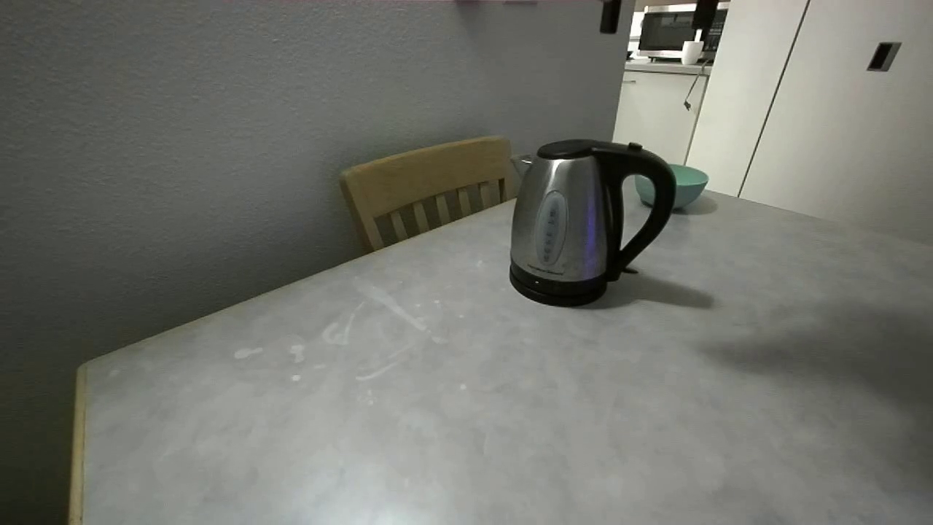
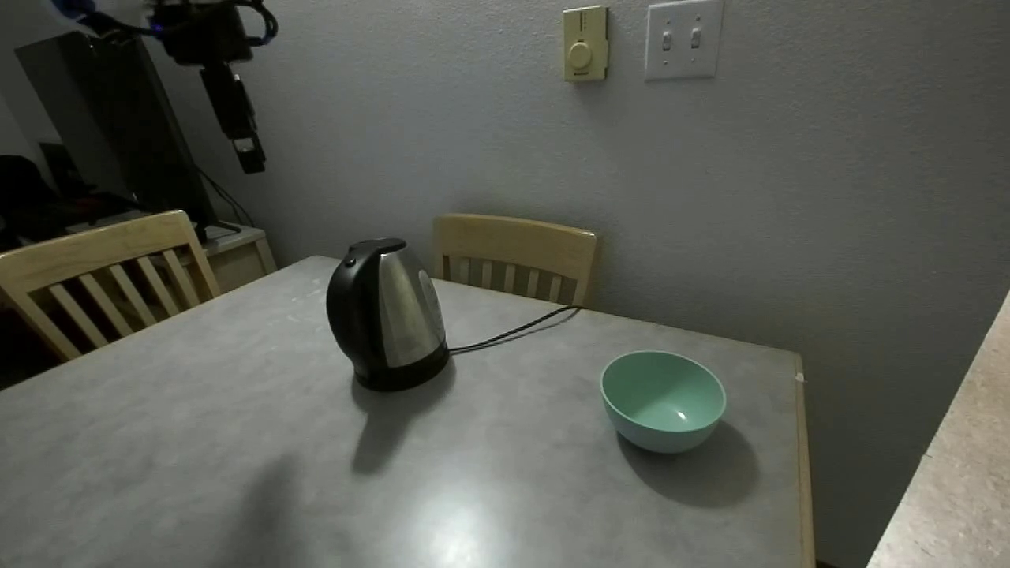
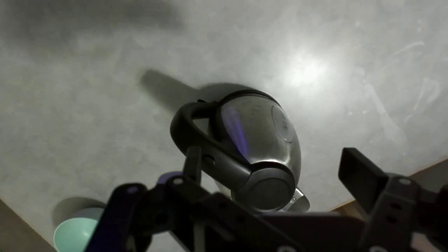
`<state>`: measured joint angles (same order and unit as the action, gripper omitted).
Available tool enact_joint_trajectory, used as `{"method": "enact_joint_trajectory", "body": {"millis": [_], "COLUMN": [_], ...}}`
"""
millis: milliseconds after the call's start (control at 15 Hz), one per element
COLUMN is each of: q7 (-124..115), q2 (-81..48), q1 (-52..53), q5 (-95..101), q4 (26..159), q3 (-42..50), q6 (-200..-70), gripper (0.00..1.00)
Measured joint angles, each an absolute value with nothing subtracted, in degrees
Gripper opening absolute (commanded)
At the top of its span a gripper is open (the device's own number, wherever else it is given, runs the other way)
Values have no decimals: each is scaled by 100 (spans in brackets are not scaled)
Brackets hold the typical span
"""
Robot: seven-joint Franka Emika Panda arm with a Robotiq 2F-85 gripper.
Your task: Open the lid of the electric kettle.
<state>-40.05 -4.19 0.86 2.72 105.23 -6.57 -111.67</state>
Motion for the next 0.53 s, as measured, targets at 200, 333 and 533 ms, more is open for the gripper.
{"method": "enact_joint_trajectory", "body": {"millis": [200,333,533], "q7": [-4304,-4109,-3455], "q2": [-698,-820,-902], "q1": [86,86,87], "q5": [-72,-70,-5], "q4": [10263,10154,10015], "q3": [-454,-380,-332], "q6": [-11339,-11239,-10462], "gripper": [100,100,100]}}
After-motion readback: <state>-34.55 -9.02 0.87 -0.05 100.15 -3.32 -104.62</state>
